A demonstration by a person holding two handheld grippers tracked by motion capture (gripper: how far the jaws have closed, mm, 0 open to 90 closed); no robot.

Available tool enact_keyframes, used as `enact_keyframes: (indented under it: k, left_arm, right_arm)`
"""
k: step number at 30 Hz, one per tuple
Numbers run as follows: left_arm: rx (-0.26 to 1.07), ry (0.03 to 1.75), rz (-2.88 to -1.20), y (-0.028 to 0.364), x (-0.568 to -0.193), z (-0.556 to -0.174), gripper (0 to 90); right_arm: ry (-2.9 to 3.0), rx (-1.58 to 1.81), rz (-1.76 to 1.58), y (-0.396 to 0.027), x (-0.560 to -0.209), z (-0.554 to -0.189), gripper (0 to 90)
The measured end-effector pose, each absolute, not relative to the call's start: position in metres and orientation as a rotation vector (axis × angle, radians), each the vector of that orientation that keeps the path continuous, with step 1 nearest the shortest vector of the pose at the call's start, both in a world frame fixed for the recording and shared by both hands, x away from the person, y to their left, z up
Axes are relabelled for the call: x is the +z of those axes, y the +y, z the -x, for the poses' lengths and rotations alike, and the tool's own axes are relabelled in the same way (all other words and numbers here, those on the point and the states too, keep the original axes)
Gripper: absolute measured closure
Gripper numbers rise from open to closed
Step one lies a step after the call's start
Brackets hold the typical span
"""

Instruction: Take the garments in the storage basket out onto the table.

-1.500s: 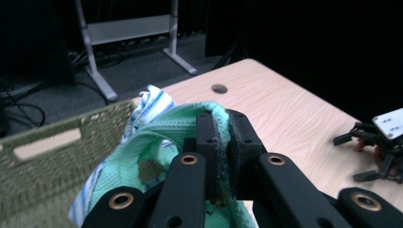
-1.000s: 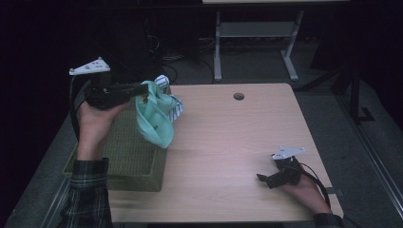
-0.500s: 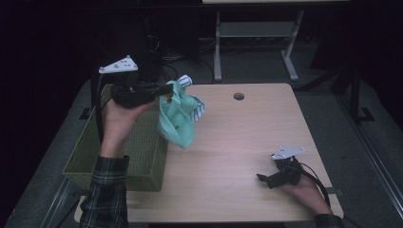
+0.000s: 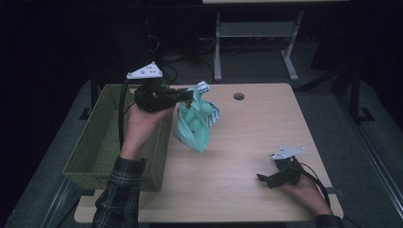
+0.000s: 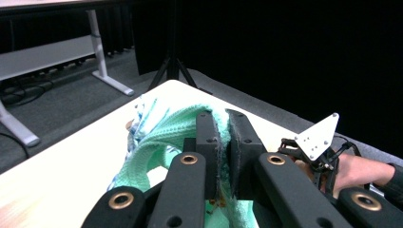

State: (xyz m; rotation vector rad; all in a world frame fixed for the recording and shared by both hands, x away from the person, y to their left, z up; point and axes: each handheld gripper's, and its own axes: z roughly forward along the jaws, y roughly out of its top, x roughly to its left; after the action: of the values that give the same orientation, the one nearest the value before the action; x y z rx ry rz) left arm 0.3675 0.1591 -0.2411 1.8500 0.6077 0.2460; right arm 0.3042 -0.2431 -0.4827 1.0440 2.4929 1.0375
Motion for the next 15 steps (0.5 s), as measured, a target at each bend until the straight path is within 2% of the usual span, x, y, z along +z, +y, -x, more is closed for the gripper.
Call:
enact_keyframes:
  k: [15]
  left_arm:
    - [0.18,0.589,-1.881,0.113,-0.277,-0.372,84.1]
  right_arm:
    - [2.493,1.038,-1.045,-0.243,-0.483,-0.304,0.0]
